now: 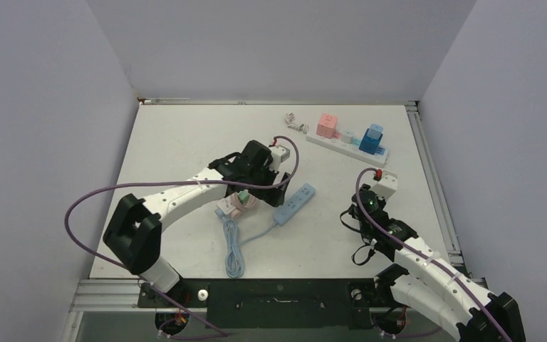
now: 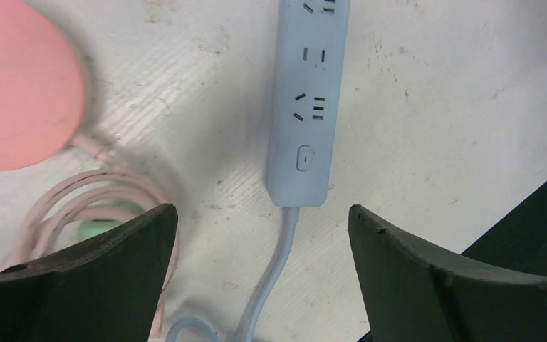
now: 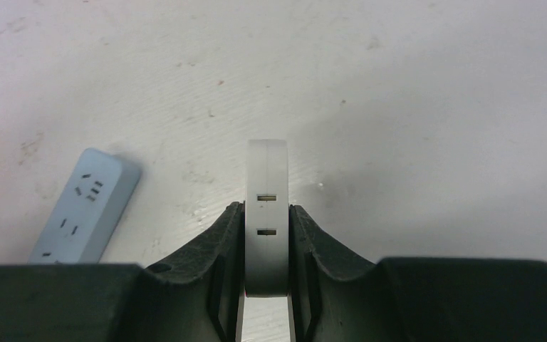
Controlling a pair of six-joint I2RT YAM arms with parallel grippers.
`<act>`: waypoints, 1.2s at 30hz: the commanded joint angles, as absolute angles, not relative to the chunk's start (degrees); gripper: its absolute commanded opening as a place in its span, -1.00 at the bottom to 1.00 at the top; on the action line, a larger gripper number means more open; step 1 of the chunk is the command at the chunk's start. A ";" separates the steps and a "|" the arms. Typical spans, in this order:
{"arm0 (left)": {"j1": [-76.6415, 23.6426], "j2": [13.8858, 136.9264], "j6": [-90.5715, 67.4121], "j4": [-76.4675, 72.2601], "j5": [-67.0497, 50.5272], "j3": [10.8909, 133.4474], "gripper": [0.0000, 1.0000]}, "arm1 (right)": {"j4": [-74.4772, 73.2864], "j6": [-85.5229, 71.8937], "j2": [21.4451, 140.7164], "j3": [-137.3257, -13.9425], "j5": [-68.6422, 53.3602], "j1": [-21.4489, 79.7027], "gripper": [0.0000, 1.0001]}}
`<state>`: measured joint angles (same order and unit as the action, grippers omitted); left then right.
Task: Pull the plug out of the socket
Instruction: Place the plug at the center of the board.
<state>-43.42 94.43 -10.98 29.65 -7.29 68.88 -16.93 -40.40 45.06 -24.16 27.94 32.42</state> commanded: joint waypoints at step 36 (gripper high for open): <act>-25.59 82.71 -14.33 27.41 -4.51 60.63 0.87 | -9.71 -31.64 52.95 -29.13 25.67 27.60 0.76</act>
<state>-26.37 81.23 -13.96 29.32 -5.72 59.37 -16.97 -36.95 53.87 -26.39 26.41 28.05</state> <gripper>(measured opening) 0.938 0.845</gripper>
